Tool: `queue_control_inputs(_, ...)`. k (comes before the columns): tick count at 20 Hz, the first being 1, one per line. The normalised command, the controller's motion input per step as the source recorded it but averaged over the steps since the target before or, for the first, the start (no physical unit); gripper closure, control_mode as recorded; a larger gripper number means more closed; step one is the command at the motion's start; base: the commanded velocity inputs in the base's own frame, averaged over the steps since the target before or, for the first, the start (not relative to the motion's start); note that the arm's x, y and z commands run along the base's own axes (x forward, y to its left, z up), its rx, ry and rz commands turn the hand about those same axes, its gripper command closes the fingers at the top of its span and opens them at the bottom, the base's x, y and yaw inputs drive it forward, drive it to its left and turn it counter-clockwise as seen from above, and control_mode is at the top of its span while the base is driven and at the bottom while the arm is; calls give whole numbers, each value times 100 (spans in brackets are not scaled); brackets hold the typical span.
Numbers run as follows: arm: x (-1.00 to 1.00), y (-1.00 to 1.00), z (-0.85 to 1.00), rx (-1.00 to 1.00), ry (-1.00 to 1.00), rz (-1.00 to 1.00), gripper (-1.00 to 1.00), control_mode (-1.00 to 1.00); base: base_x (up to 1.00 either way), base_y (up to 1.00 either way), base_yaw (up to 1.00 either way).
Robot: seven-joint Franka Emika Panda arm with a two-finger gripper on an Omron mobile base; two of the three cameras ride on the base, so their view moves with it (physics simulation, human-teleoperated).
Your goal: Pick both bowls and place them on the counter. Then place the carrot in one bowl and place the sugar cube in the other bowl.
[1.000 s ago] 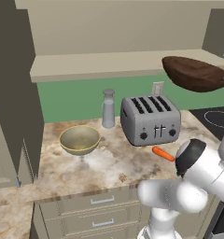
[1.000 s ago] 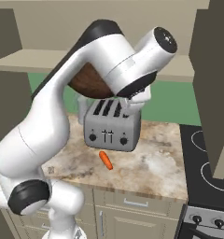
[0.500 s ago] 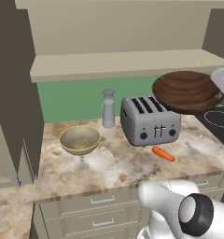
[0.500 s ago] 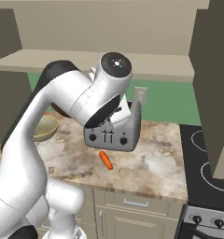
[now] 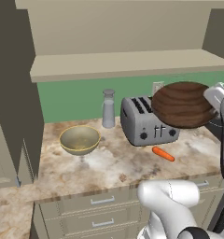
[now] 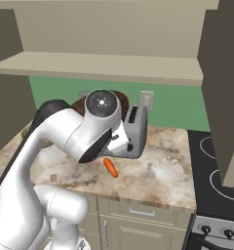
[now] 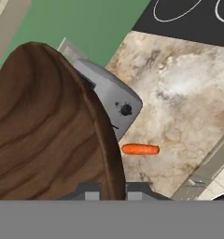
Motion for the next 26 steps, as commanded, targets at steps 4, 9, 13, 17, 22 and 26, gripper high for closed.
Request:
queue_control_inputs(4, 3, -21, -32, 0, 0, -13, 100, -100, 0, 0, 0)
queue_control_inputs(9, 5, -26, -29, 0, 2, -13, 100, -100, 0, 0, 0)
queue_control_inputs(13, 13, -36, -33, 1, 11, -10, 100, -100, 0, 0, 0)
queue_control_inputs(17, 7, -33, -42, 3, 12, -5, 100, -100, 0, 0, 0)
queue_control_inputs(22, 7, -27, -47, 7, 12, -2, 100, -100, 0, 0, 0)
queue_control_inputs(26, 13, -24, -50, 10, 9, -2, 100, -100, 0, 0, 0)
